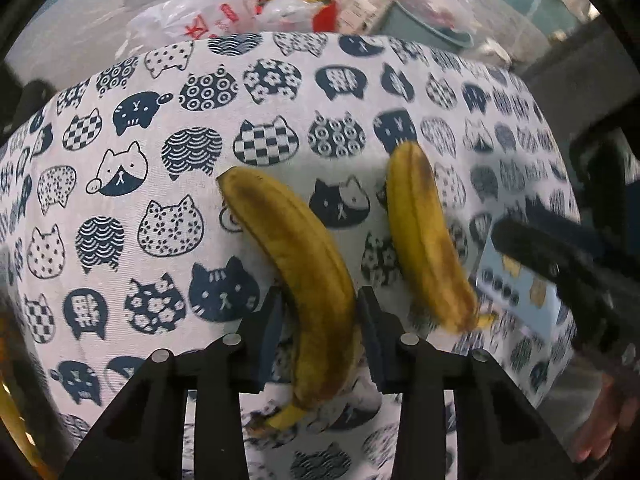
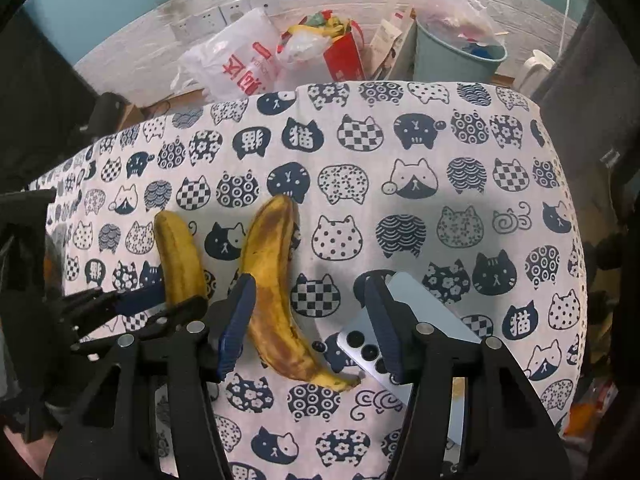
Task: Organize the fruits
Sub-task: 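Lift and carry the banana with the left tool while the right tool carries its banana toward the bowl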
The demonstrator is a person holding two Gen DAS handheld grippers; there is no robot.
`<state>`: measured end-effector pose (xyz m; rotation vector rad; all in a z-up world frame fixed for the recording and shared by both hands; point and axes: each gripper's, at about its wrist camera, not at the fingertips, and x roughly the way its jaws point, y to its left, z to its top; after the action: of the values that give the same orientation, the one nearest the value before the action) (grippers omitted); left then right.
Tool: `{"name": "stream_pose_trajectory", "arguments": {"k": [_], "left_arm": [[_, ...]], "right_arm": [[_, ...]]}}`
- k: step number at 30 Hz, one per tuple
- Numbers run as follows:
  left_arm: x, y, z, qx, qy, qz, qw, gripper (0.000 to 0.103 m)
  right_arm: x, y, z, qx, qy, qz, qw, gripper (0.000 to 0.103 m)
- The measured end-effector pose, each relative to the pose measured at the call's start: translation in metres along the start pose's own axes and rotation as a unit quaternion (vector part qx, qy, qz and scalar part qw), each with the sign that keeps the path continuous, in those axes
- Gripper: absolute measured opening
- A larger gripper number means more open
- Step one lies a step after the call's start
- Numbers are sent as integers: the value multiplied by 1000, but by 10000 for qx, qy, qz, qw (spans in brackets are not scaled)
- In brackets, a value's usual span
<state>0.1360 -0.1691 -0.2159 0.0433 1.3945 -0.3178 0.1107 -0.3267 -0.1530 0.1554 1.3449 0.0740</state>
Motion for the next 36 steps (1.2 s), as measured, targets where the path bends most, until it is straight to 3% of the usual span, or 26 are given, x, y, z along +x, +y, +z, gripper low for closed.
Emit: {"name": "stream_pose_trajectory", "arguments": {"k": [8, 10, 12, 15, 18, 21, 28, 36], "left_arm": [[-11, 13, -12, 90, 24, -36, 10000, 37], [-8, 13, -11, 99, -6, 92, 9999, 50], [-3, 12, -10, 42, -49, 170, 9998, 55], [4, 14, -8, -95, -39, 131, 9999, 56], [5, 14, -7, -53, -129, 183, 9997, 55], [5, 13, -6, 28, -137, -36, 9999, 36], [6, 3, -11, 231, -105, 172, 9995, 35], [-12, 32, -17, 151, -220, 305, 9992, 35]], "right_arm": [[7, 9, -2, -136, 139, 41, 9998, 58], [7, 12, -2, -181, 149, 54, 9997, 58], [6, 13, -3, -208, 154, 49, 9997, 60], [6, 14, -4, -244, 149, 0, 9996, 61], [6, 13, -5, -281, 156, -41, 9995, 62], [8, 11, -6, -307, 185, -27, 9994, 62], [24, 20, -5, -456, 289, 80, 9985, 62], [53, 33, -7, -650, 495, 125, 9966, 62]]}}
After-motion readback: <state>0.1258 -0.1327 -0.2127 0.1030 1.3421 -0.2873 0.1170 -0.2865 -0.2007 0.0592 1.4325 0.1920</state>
